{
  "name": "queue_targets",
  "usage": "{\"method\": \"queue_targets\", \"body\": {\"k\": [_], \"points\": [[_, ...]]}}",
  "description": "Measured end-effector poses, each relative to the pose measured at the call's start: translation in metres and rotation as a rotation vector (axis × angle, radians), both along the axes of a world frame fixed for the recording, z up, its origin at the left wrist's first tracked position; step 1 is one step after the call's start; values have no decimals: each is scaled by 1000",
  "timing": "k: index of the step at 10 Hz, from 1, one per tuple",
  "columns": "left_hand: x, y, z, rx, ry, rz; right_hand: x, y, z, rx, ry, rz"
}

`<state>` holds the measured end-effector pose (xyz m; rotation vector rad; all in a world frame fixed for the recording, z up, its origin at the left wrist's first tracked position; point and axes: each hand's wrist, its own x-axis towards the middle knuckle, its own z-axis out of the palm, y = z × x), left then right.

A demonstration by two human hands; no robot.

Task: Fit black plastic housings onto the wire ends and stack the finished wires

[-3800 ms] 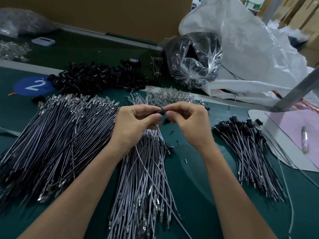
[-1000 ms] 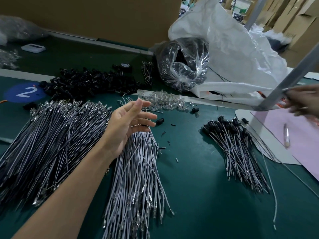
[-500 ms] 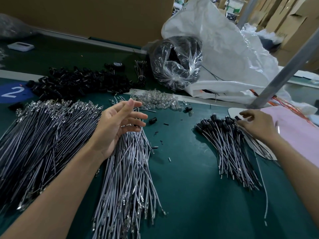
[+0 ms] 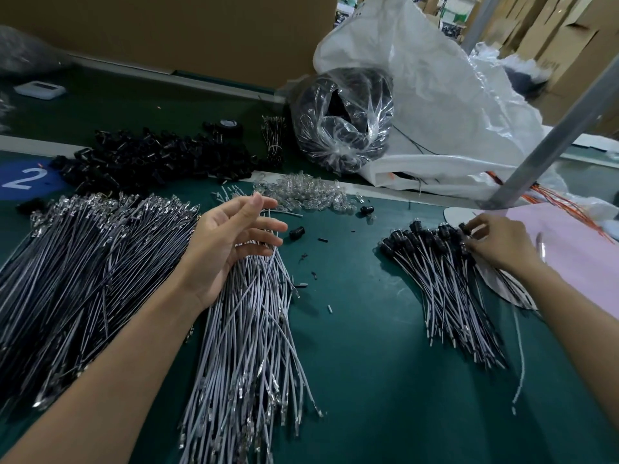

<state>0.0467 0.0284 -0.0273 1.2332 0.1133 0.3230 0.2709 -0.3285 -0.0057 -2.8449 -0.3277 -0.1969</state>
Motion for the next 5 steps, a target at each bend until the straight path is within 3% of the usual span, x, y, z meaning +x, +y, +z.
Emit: {"method": "queue_targets", "body": {"k": [3,5], "points": [[2,0,-1,4,-7,-1,18,-21,7,-95,31,-107],[1,0,-1,-7,-21,16,9,-33,-2,-4,-132,-109]]}}
